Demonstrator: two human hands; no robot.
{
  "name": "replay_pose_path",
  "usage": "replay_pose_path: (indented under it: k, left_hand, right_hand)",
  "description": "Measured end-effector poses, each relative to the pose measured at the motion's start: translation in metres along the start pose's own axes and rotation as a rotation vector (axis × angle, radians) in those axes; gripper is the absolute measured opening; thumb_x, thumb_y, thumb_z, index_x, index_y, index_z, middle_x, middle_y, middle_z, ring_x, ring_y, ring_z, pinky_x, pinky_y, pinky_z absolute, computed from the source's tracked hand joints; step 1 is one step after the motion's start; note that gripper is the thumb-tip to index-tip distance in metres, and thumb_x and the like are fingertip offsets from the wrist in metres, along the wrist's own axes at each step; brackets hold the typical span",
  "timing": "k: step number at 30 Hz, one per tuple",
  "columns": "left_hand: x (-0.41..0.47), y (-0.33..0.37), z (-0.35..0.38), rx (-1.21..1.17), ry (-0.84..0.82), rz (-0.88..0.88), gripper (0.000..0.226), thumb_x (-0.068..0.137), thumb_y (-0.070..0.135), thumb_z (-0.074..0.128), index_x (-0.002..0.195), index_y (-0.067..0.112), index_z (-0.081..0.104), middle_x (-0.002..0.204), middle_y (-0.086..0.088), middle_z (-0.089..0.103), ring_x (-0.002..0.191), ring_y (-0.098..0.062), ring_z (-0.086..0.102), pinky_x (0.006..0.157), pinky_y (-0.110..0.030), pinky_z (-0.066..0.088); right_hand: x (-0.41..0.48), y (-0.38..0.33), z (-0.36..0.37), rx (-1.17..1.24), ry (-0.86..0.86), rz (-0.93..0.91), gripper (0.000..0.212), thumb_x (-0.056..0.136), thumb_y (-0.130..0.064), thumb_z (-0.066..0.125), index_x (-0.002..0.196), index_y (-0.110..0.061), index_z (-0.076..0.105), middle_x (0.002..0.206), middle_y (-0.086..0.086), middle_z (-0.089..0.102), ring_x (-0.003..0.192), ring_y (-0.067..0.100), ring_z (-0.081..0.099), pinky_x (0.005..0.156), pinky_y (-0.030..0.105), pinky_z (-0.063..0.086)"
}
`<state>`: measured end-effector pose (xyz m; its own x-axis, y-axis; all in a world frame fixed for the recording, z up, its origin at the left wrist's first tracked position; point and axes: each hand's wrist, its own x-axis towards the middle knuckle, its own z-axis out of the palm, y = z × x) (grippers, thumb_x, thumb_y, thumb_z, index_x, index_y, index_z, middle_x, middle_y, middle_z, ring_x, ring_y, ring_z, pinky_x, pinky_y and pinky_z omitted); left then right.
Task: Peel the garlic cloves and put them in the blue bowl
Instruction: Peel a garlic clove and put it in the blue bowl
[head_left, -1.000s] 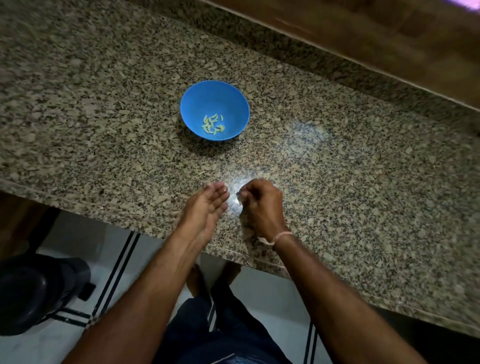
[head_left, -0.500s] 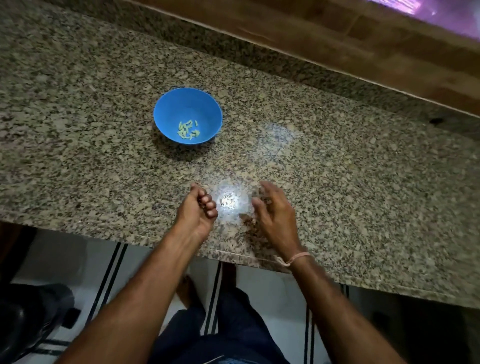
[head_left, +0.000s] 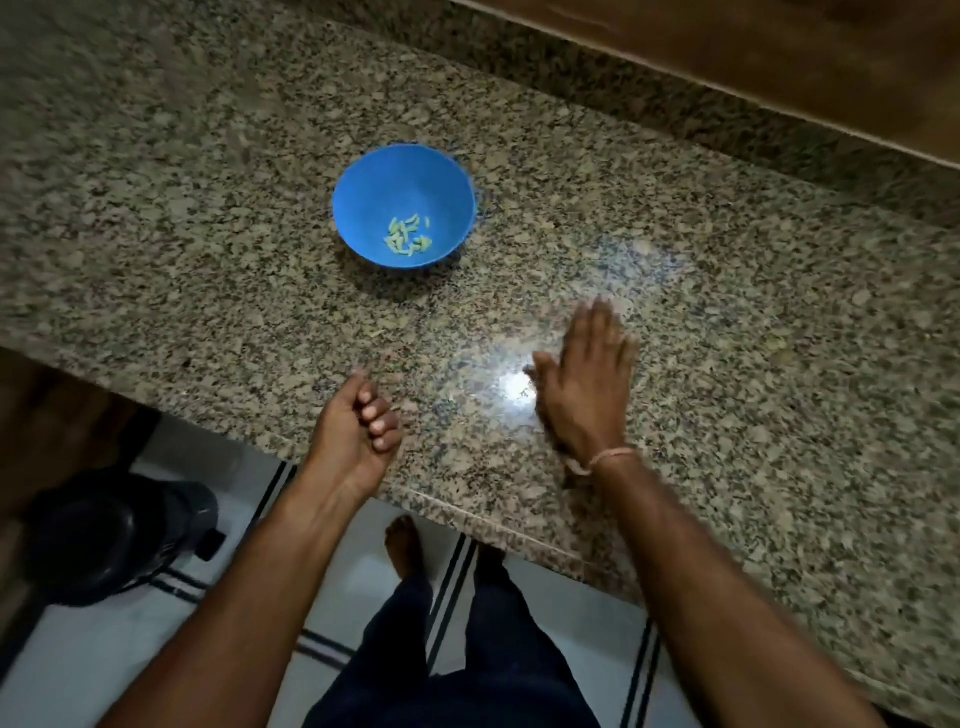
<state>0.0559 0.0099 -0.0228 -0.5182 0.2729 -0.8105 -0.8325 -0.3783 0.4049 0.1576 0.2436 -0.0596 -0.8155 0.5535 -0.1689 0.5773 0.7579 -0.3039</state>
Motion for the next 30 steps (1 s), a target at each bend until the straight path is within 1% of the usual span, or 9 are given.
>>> replay_pose_path:
  k: [2,5,10,14,16,21,23,26,30]
  left_hand:
    - [-0.002,0.0,-0.005,-0.051,0.03,0.025,0.049,0.109,0.042,0.043,0.064,0.022,0.04,0.048,0.007,0.031,0.037,-0.007,0.029,0.035,-0.021,0.019]
    - [-0.009,-0.004,-0.01,-0.093,0.072,0.064,0.054,0.11,0.042,0.042,0.06,0.021,0.043,0.05,0.006,0.031,0.038,-0.008,0.028,0.036,-0.022,0.02]
    - [-0.023,-0.008,-0.019,-0.173,0.087,0.109,0.057,0.109,0.042,0.043,0.057,0.022,0.047,0.051,0.006,0.032,0.04,-0.008,0.029,0.038,-0.021,0.02]
    - [-0.023,-0.013,-0.03,-0.206,0.086,0.141,0.052,0.109,0.045,0.044,0.063,0.021,0.045,0.051,0.006,0.033,0.041,-0.008,0.03,0.039,-0.021,0.022]
    - [-0.024,-0.015,-0.031,-0.209,0.089,0.145,0.051,0.108,0.046,0.043,0.064,0.021,0.044,0.051,0.006,0.033,0.04,-0.007,0.031,0.038,-0.021,0.022]
    - [-0.027,-0.021,-0.03,-0.231,0.101,0.127,0.05,0.109,0.045,0.044,0.065,0.021,0.043,0.052,0.006,0.033,0.04,-0.007,0.031,0.037,-0.02,0.022]
    - [-0.028,-0.024,-0.028,-0.227,0.102,0.122,0.049,0.109,0.044,0.043,0.066,0.021,0.042,0.052,0.006,0.033,0.04,-0.006,0.031,0.036,-0.019,0.022]
    - [-0.027,-0.028,-0.027,-0.233,0.097,0.114,0.047,0.11,0.041,0.042,0.067,0.022,0.041,0.051,0.007,0.034,0.04,-0.006,0.031,0.035,-0.018,0.023]
    - [-0.025,-0.031,-0.019,-0.219,0.069,0.102,0.047,0.111,0.04,0.04,0.067,0.022,0.041,0.05,0.007,0.033,0.039,-0.006,0.031,0.035,-0.018,0.023]
  right_hand:
    - [0.013,0.01,0.0,-0.098,-0.075,-0.081,0.083,0.105,-0.069,0.005,0.163,-0.013,-0.014,0.17,0.008,-0.023,0.157,0.024,-0.023,0.128,0.056,-0.002]
    - [0.003,-0.029,0.021,-0.136,-0.148,-0.364,0.082,0.107,-0.066,0.011,0.163,-0.012,-0.013,0.17,0.01,-0.022,0.157,0.026,-0.022,0.128,0.056,-0.002]
    - [-0.029,-0.062,0.021,0.009,-0.225,-0.586,0.073,0.109,-0.056,0.021,0.165,-0.018,-0.007,0.172,0.003,-0.017,0.158,0.023,-0.02,0.128,0.057,-0.004]
    - [-0.054,-0.07,0.03,-0.223,-0.235,-1.006,0.074,0.106,-0.06,0.019,0.166,-0.019,0.006,0.174,0.003,-0.004,0.159,0.03,-0.013,0.125,0.065,0.001]
    - [-0.045,-0.071,0.038,-0.281,-0.229,-0.943,0.073,0.107,-0.062,0.017,0.166,-0.022,0.005,0.174,0.0,-0.004,0.159,0.029,-0.014,0.124,0.066,0.001]
    - [-0.024,-0.059,0.022,-0.185,-0.173,-0.712,0.077,0.107,-0.059,0.027,0.166,-0.022,-0.004,0.173,0.001,-0.011,0.159,0.026,-0.018,0.125,0.065,-0.005]
    - [-0.035,-0.042,0.013,-0.119,-0.14,-0.539,0.082,0.106,-0.056,0.031,0.165,-0.017,-0.01,0.171,0.004,-0.021,0.158,0.025,-0.02,0.125,0.06,-0.012]
    - [-0.059,-0.022,0.01,-0.161,-0.167,-0.276,0.085,0.106,-0.064,0.019,0.162,-0.013,-0.019,0.168,0.007,-0.03,0.156,0.025,-0.026,0.126,0.063,-0.004]
    - [-0.055,-0.046,0.021,-0.125,-0.18,-0.302,0.084,0.104,-0.068,0.01,0.162,-0.014,-0.018,0.169,0.004,-0.029,0.156,0.024,-0.027,0.125,0.062,-0.009]
